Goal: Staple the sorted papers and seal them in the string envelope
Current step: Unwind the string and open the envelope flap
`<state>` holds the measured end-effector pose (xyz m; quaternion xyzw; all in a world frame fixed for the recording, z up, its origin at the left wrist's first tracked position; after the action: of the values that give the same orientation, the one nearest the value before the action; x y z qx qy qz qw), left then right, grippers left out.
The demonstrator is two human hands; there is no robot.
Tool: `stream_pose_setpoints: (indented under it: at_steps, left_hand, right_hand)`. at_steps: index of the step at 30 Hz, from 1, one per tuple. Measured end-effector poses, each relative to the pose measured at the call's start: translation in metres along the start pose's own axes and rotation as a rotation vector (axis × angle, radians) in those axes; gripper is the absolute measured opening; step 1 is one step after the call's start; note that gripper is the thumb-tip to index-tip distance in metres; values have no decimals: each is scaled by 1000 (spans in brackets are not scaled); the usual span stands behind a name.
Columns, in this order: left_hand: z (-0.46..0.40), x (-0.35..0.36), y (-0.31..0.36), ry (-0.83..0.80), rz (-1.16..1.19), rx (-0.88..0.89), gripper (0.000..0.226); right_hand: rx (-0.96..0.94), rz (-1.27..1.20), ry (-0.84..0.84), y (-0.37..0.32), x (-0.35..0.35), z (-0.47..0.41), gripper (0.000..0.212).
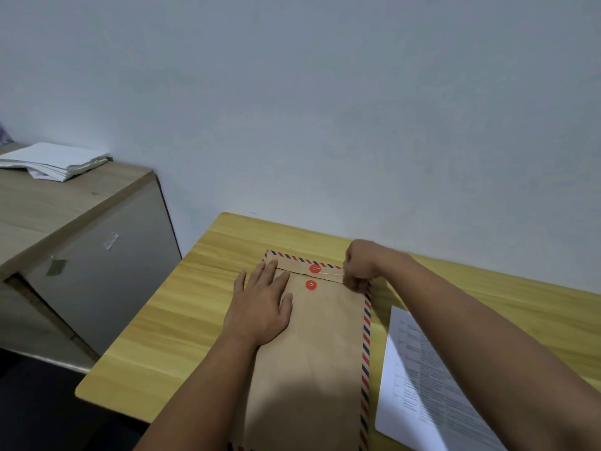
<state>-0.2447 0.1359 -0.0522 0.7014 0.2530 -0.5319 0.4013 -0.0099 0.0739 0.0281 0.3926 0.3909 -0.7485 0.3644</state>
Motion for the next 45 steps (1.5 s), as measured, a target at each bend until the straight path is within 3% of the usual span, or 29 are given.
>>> stream_pose_setpoints:
  at_steps: [4,8,14,16,21,28,32,35,41,45]
  left_hand:
    - [0,0,-2,55,76,10,51]
    - [-1,-1,-4,108,89,32,44]
    - [-2,3,-1,18,-22,-7,65]
    - [-3,3,0,10,-30,-13,68]
    - [-1,2,0,6,-31,-15,69]
    - [-6,-2,2,30,11,56,70]
    - [-21,-16,-3,179,-202,202,80]
    - [-30,-32,5,205,-292,166,74]
    - [3,-35,77,4,63,-20,72]
    - [36,-25,126,-95,384,-142,66]
  right_hand:
    - [-99,181,373,5,-16,-7,25]
    - [-266,298,373,0,-3,-5,46]
    - [-482,260,263,-7,23,4,75]
    - [-487,307,248,-6,30,3,71]
    - [-506,400,303,-4,35,1,38]
    - [-357,23,461,7,15,8,27]
    - [-278,-195,495,22,-15,20,27]
    - [-184,-328,520,29,-27,32,28]
    - [1,-568,615,45,-7,74,22]
    - [87,-817,592,48,21,113,13]
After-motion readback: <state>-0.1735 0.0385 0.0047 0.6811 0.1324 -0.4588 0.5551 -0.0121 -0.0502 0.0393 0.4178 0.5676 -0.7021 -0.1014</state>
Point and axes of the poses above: each hand's wrist, its own z-axis away from the middle knuckle, its own x-axis out of the palm, y = z × x, the point moved 3 cm from there along -z, towards the middle knuckle, and after that the axes turned 13 degrees about -x, right-handed, at the moved point
